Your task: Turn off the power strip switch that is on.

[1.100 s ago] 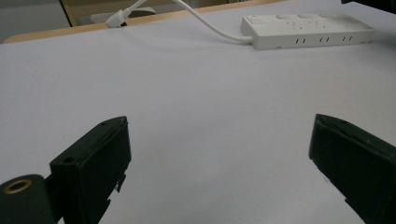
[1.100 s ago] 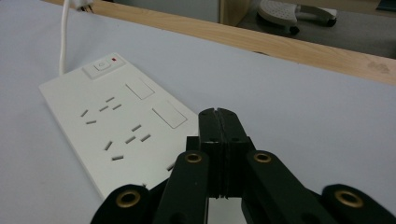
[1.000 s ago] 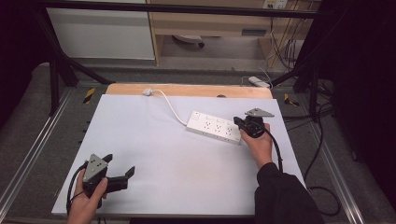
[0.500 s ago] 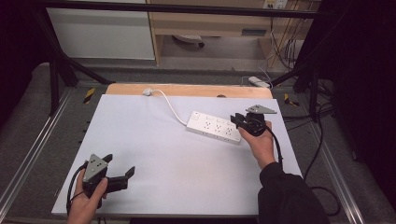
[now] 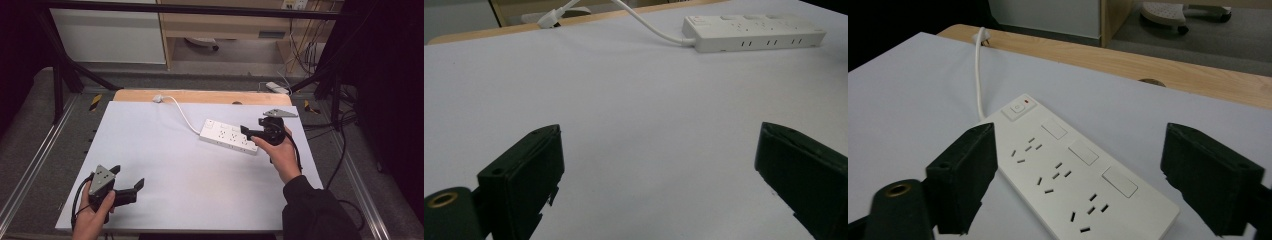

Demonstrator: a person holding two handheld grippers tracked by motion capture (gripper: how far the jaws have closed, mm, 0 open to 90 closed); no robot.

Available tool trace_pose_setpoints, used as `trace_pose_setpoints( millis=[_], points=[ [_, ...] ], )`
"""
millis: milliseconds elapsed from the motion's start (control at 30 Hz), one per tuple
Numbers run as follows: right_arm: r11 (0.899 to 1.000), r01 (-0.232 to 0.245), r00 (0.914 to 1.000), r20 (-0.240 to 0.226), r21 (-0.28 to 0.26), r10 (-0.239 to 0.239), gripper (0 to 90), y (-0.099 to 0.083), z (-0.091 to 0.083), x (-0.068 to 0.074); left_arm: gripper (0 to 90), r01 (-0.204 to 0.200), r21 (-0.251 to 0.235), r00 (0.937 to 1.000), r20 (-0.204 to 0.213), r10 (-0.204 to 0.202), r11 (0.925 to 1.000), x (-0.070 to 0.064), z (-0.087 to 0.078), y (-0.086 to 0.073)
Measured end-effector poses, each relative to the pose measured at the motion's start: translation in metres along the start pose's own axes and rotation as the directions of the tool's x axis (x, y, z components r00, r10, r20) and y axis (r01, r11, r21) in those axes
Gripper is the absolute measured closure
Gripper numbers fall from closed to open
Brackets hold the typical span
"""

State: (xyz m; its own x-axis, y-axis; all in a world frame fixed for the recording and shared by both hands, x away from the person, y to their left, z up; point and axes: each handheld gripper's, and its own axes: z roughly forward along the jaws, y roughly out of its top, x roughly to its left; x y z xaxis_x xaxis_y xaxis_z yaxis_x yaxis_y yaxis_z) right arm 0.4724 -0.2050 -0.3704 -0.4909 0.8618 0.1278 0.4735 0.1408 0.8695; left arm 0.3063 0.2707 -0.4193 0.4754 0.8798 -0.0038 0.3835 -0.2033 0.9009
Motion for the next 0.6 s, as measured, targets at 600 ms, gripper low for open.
trace_pose_setpoints(
  millis=[600],
  points=[
    [0.993, 0.033, 0.999, 0.033, -0.11, -0.029, 4.9, 0.014, -0.042, 0.007, 5.8, 0.001, -0.002, 1.0, -0.001, -0.001, 1.0, 0.0, -0.001, 0.0]
  ],
)
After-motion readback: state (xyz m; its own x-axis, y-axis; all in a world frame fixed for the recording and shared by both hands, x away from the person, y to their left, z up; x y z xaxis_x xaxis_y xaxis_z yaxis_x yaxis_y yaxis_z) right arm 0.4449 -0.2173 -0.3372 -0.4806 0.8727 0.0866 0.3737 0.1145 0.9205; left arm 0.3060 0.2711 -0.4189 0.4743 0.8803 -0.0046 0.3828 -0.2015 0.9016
